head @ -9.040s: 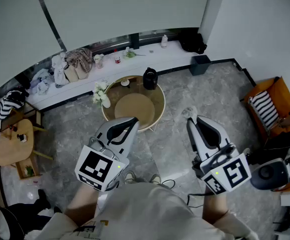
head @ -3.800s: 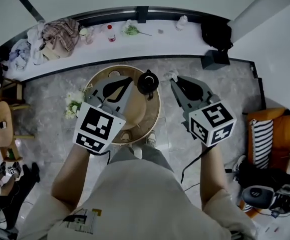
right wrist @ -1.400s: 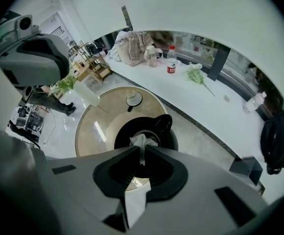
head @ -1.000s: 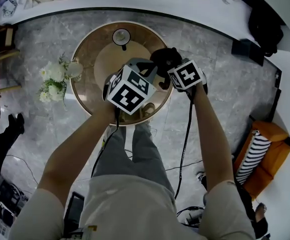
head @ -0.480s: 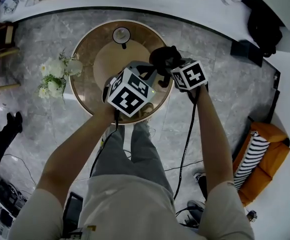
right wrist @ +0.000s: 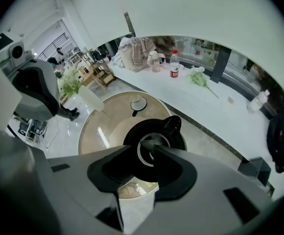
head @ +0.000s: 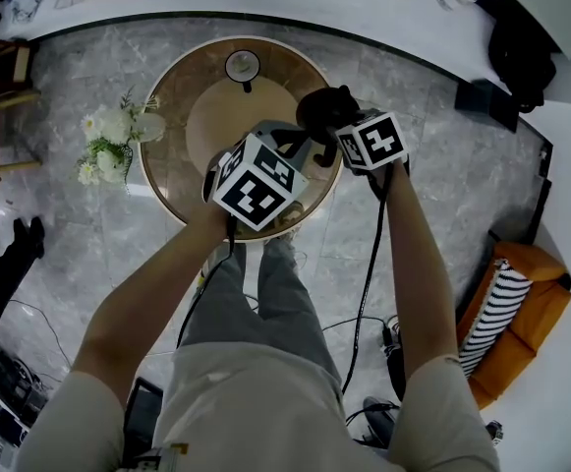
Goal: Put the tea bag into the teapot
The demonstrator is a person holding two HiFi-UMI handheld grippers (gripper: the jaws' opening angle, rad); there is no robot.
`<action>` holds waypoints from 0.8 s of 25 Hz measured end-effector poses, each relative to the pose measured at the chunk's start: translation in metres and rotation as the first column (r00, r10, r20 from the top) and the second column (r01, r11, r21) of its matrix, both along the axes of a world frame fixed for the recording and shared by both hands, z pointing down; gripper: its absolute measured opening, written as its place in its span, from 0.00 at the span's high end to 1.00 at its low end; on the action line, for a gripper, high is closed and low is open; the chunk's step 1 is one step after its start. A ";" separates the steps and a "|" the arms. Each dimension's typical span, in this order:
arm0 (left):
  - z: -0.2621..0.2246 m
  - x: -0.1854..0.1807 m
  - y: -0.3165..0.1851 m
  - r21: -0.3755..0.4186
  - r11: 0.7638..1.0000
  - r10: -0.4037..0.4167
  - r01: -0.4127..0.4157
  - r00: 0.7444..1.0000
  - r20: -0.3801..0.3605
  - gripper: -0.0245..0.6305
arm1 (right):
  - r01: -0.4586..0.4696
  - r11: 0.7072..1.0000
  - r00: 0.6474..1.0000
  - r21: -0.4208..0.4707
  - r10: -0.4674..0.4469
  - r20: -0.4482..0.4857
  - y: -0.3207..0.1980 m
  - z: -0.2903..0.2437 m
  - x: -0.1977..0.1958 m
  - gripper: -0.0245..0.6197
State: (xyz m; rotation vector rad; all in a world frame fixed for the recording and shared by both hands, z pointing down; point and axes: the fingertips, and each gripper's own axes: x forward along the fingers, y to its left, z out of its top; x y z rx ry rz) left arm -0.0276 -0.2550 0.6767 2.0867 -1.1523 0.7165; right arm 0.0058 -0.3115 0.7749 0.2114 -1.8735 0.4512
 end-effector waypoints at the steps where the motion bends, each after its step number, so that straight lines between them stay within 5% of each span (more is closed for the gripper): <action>1: -0.001 0.000 0.002 0.000 1.000 0.000 0.000 1.000 0.002 0.95 | -0.014 1.000 1.000 -0.001 0.014 0.013 0.000 -0.003 -0.001 0.76; 7: -0.012 -0.001 0.004 0.016 1.000 -0.005 0.005 1.000 0.008 0.95 | -0.065 0.997 0.997 0.046 0.062 0.046 -0.009 -0.016 0.003 0.88; 20: 0.005 -0.010 0.010 -0.004 0.999 -0.045 0.045 0.999 0.000 0.95 | -0.038 0.999 0.999 0.023 0.038 -0.002 -0.005 0.017 -0.001 0.89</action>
